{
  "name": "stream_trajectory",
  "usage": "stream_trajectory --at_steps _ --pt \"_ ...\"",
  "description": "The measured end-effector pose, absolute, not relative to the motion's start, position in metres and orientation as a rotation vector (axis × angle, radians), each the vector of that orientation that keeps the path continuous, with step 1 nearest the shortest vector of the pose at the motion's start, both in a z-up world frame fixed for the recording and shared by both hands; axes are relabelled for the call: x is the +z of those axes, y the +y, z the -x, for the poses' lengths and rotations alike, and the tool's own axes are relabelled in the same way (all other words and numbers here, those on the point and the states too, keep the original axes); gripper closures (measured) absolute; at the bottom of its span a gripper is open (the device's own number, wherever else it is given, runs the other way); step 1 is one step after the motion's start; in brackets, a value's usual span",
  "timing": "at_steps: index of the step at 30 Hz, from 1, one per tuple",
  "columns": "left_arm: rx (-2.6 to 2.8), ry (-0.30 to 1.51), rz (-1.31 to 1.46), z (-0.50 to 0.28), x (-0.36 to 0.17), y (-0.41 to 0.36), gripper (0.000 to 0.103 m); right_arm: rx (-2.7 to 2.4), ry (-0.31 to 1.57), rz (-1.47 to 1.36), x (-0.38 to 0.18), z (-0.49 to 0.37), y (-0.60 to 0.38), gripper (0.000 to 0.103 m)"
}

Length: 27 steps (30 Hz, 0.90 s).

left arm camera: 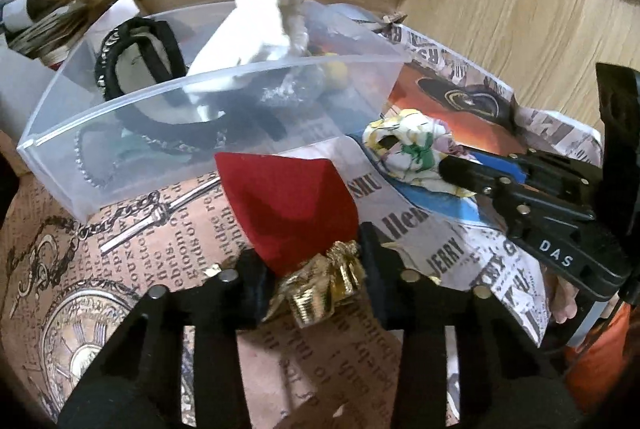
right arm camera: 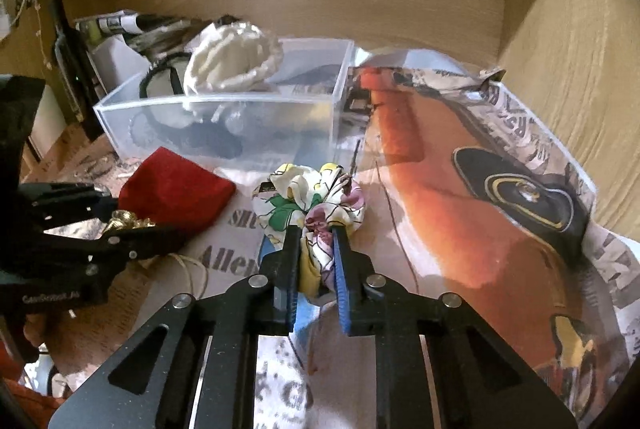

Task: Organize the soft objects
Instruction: 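Grasp the red pouch with gold ribbon with the left tool while the right tool grasps the floral scrunchie, then carry the red pouch with the left tool while the right tool carries the scrunchie, releasing both into the box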

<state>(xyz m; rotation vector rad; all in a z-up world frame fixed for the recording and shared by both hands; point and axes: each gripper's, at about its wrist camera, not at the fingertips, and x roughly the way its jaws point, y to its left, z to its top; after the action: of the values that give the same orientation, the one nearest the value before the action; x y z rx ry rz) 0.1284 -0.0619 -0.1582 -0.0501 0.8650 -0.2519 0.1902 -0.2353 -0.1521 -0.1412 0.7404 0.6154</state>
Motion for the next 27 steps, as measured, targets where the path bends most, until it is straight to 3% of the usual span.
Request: stream_trajectory --at_steps 15,27 --pt "-0.218 0.674 0.074 -0.099 -0.092 -0.025 0.066 0.643 0.532 0.094 -0.087 -0.18 -0.236 0.089" --pt "-0.115 0.538 0.074 -0.127 -0.042 -0.012 0.066 0.682 0.427 0.07 -0.056 -0.195 -0.214 0.089"
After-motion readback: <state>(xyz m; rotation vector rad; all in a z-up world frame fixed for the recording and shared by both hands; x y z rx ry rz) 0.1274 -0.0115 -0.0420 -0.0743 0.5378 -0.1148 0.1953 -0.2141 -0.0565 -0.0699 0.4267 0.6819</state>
